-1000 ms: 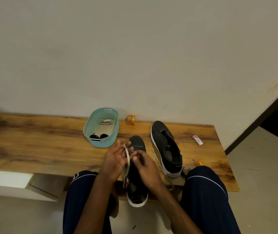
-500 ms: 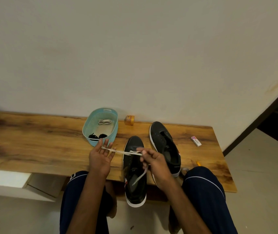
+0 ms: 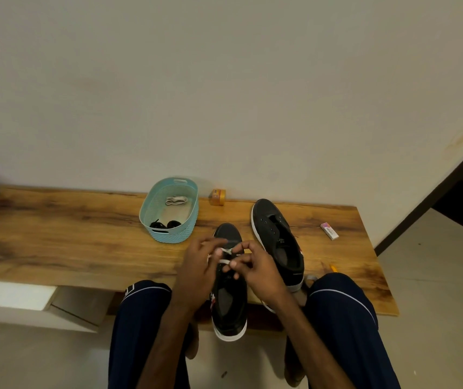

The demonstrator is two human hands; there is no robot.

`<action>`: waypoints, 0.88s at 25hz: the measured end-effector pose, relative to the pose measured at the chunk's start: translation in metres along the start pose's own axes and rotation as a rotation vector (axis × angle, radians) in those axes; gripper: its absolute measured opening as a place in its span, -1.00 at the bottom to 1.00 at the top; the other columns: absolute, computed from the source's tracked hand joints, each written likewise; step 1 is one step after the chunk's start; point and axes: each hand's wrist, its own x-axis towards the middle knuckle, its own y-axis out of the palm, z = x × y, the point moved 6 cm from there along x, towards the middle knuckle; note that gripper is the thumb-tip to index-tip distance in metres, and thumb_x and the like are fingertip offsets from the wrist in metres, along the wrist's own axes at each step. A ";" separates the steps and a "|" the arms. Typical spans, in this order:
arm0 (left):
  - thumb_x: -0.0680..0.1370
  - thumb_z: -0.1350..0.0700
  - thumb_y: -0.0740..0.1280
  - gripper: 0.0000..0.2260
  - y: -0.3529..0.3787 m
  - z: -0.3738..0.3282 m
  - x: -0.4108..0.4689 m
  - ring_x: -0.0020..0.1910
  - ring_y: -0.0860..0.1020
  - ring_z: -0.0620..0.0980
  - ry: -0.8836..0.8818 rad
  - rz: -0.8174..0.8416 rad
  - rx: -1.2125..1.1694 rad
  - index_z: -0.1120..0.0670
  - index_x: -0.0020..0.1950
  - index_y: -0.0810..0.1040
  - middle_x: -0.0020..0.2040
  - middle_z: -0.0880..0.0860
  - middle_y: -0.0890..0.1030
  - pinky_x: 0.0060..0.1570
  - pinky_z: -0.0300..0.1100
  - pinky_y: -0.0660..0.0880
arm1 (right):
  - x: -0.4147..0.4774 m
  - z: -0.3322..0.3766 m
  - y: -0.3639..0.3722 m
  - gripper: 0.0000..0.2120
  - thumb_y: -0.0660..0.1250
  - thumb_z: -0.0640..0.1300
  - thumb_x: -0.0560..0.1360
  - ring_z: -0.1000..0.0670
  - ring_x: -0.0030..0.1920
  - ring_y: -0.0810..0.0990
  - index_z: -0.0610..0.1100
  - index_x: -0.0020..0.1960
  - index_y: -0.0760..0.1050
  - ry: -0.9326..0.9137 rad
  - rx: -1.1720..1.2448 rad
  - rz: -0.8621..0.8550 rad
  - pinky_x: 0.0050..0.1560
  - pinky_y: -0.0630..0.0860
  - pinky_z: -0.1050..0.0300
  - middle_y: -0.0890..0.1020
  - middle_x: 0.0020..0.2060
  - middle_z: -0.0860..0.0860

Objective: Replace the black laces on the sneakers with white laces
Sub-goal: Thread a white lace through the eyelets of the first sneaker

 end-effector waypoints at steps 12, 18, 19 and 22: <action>0.61 0.08 0.32 -0.91 -0.001 0.015 0.002 -0.12 0.48 -0.19 -0.154 -0.005 0.134 0.02 0.00 0.61 -0.11 -0.11 0.52 -0.23 -0.42 0.29 | 0.003 -0.002 -0.013 -0.81 0.41 -0.28 0.53 0.22 -0.03 0.64 -0.06 0.06 0.69 -0.072 -0.334 -0.125 0.06 0.58 0.26 0.70 -0.08 0.14; 0.59 0.18 0.33 -0.78 0.025 0.000 -0.002 -0.01 0.62 -0.17 -0.071 0.227 -0.125 -0.02 0.19 0.64 0.00 -0.09 0.68 0.06 -0.10 0.58 | 0.006 -0.005 -0.005 -0.88 0.48 -0.21 0.48 0.11 -0.21 0.69 -0.07 -0.06 0.56 -0.087 -0.317 -0.179 -0.09 0.66 0.07 0.70 -0.24 0.03; 0.59 0.19 0.33 -0.79 0.026 0.000 -0.002 -0.06 0.63 -0.18 -0.068 0.216 -0.134 -0.02 0.16 0.66 -0.05 -0.09 0.69 0.02 -0.07 0.59 | 0.006 -0.006 -0.005 -0.87 0.49 -0.19 0.48 0.11 -0.24 0.69 -0.06 -0.08 0.55 -0.083 -0.316 -0.185 -0.11 0.66 0.07 0.69 -0.27 0.03; 0.60 0.11 0.33 -0.84 0.020 0.004 0.000 -0.16 0.63 -0.24 -0.087 0.107 -0.106 -0.05 0.11 0.67 -0.14 -0.14 0.69 -0.09 -0.19 0.60 | 0.008 -0.006 -0.006 -0.88 0.45 0.01 0.51 0.14 -0.23 0.67 -0.01 -0.06 0.56 -0.103 -0.392 -0.217 -0.15 0.65 0.11 0.69 -0.25 0.08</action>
